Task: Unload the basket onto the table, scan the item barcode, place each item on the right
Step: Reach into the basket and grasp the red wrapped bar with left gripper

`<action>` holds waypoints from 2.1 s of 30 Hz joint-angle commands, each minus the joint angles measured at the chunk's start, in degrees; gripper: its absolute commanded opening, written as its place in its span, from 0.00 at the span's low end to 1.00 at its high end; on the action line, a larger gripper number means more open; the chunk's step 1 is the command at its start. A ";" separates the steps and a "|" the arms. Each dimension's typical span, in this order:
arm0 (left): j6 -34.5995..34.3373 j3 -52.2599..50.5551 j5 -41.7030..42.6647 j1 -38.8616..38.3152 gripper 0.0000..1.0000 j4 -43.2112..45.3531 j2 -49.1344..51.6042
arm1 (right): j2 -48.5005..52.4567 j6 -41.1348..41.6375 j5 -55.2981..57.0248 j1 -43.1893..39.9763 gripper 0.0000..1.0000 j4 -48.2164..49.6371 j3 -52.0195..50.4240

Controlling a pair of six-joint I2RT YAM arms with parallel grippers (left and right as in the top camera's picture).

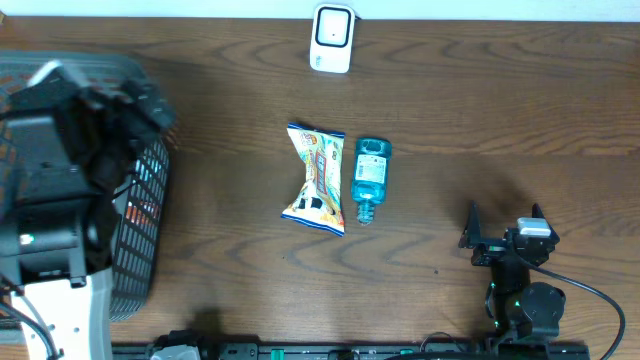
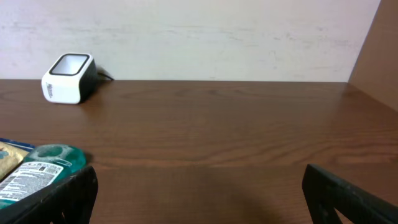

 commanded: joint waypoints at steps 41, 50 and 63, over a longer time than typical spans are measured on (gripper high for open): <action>-5.05 -13.14 -3.98 22.49 1.00 -3.67 45.40 | -0.35 -0.44 -0.11 0.50 0.99 -0.33 0.02; -5.07 -25.77 -4.02 21.81 0.13 5.92 45.40 | -0.35 -0.44 -0.11 0.50 0.99 -0.33 0.02; -3.96 -20.74 -4.04 23.47 0.07 -1.51 31.69 | -0.35 -0.44 -0.11 0.50 0.99 -0.33 0.02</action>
